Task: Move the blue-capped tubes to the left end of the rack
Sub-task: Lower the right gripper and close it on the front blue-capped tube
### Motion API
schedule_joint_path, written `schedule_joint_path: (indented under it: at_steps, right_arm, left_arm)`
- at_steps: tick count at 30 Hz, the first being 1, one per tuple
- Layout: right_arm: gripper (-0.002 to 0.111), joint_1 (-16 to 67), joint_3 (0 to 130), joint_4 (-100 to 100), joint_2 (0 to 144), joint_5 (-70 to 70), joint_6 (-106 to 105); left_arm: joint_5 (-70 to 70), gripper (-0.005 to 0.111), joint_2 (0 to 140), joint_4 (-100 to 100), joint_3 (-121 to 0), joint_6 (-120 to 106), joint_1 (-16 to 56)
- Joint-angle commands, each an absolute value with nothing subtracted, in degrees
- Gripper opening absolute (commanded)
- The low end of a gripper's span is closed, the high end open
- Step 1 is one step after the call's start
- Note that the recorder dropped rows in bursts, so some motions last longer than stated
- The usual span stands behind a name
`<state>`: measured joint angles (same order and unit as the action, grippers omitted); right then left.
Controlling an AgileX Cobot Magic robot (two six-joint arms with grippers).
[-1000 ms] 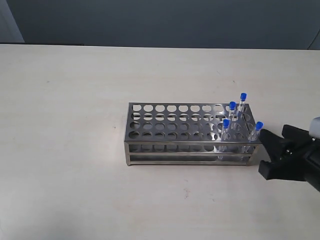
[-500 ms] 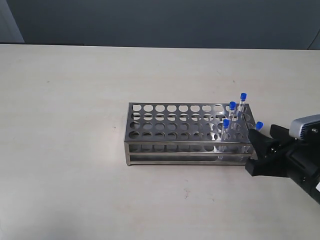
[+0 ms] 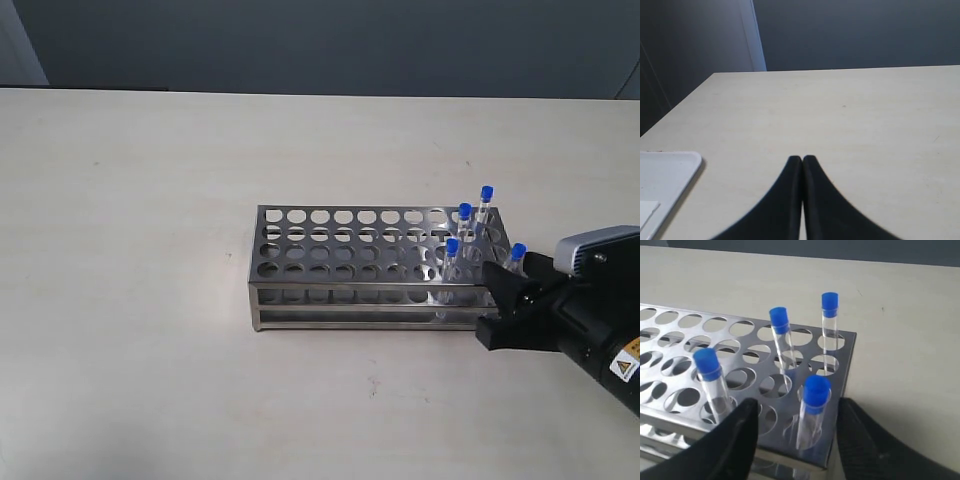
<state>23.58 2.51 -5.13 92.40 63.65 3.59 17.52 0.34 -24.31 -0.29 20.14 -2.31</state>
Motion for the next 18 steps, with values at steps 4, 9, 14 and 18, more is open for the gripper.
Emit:
schedule_joint_path:
  at_steps: [4,9,14,18]
  right_arm:
    - [0.043,23.79,2.69,-6.86,92.53,64.85,3.61]
    - [0.041,23.79,2.69,-6.86,92.53,64.85,3.61]
    - [0.041,23.79,2.92,-6.86,92.53,64.99,3.61]
    - [0.040,23.79,4.38,-7.48,92.63,64.62,3.48]
  left_arm:
    - [17.41,0.000,0.00,-24.29,-0.20,20.41,-2.44]
    - [17.41,0.000,0.00,-24.29,-0.20,20.41,-2.44]
    - [17.41,0.000,0.00,-24.29,-0.20,20.41,-2.44]
    - [17.41,0.000,0.00,-24.29,-0.20,20.41,-2.44]
